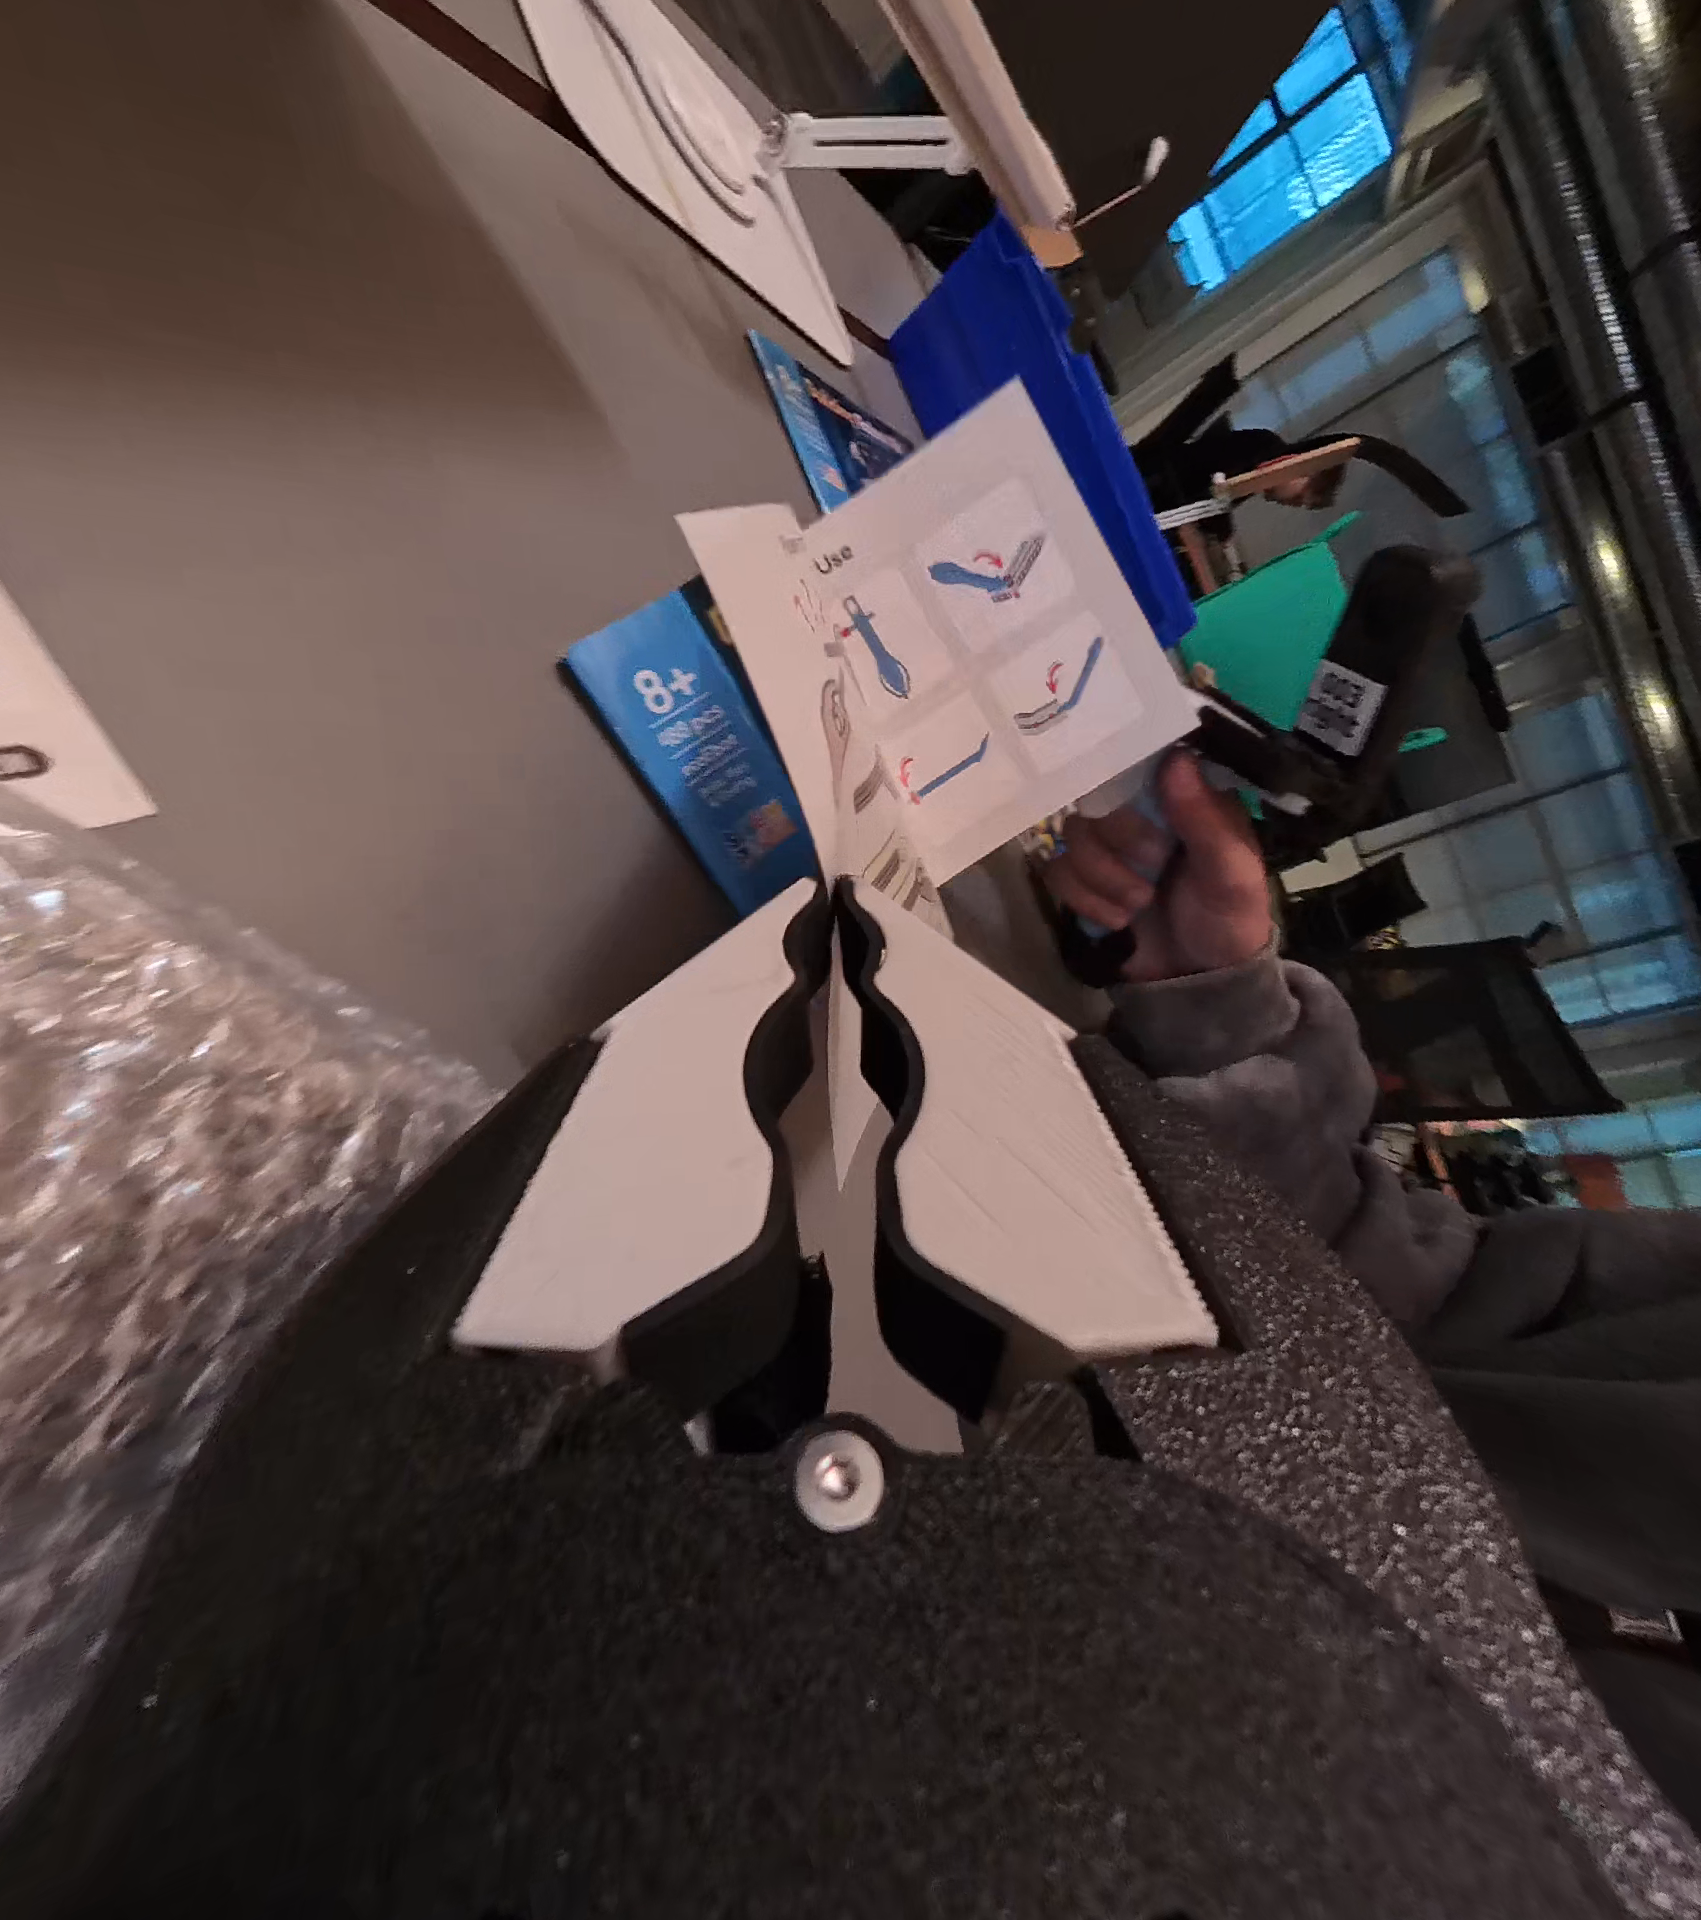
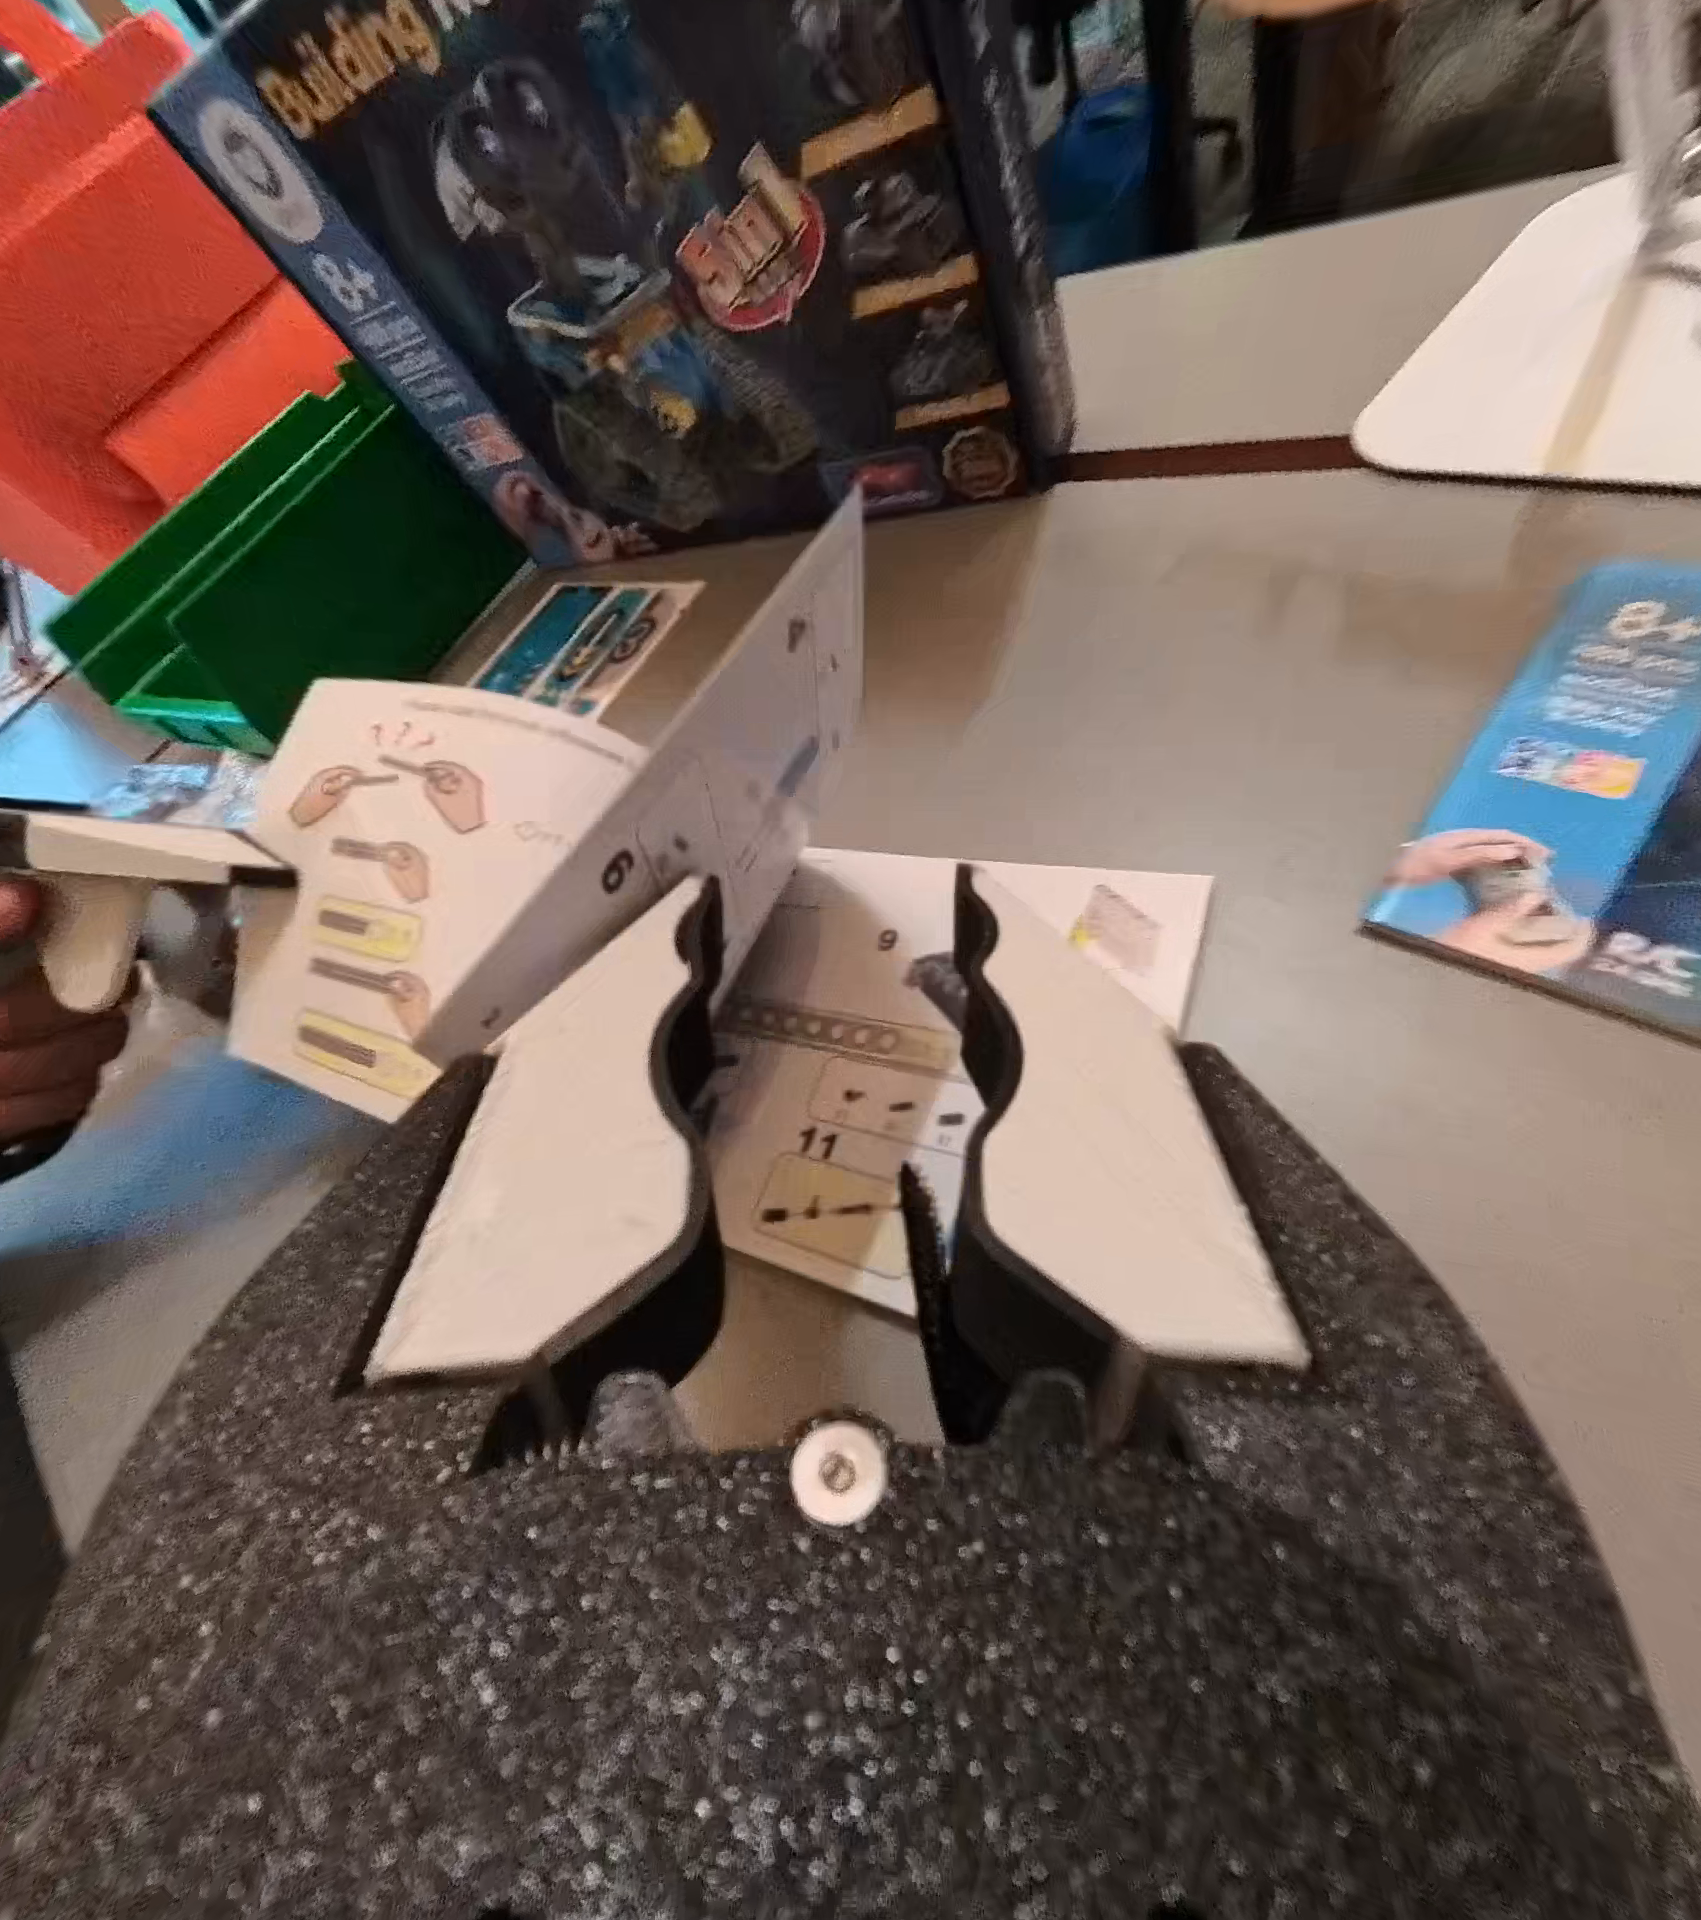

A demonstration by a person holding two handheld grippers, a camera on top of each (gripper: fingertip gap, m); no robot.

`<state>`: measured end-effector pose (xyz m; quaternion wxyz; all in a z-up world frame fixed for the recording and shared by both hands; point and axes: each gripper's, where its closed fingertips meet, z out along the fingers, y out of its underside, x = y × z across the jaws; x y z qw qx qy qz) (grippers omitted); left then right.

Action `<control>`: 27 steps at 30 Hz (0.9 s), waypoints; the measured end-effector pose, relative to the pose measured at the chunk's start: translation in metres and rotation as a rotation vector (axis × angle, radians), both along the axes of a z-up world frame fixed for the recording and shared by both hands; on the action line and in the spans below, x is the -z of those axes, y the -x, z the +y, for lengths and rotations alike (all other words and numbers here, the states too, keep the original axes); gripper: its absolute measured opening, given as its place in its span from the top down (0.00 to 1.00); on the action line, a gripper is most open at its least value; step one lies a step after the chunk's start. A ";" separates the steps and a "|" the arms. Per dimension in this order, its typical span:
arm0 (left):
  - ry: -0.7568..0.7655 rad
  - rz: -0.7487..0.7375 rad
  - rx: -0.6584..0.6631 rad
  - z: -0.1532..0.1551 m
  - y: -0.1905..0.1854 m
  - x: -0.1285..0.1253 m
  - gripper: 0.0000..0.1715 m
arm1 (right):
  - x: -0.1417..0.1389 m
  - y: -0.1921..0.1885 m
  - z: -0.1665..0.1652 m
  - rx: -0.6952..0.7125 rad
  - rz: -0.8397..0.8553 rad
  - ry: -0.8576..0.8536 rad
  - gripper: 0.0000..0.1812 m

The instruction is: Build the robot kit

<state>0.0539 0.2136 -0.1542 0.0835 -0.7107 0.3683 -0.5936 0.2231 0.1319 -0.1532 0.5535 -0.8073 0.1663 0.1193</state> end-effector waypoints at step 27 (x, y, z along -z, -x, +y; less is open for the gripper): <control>-0.026 -0.145 0.138 -0.034 -0.005 -0.016 0.98 | 0.025 0.123 0.037 -0.419 0.085 0.062 0.70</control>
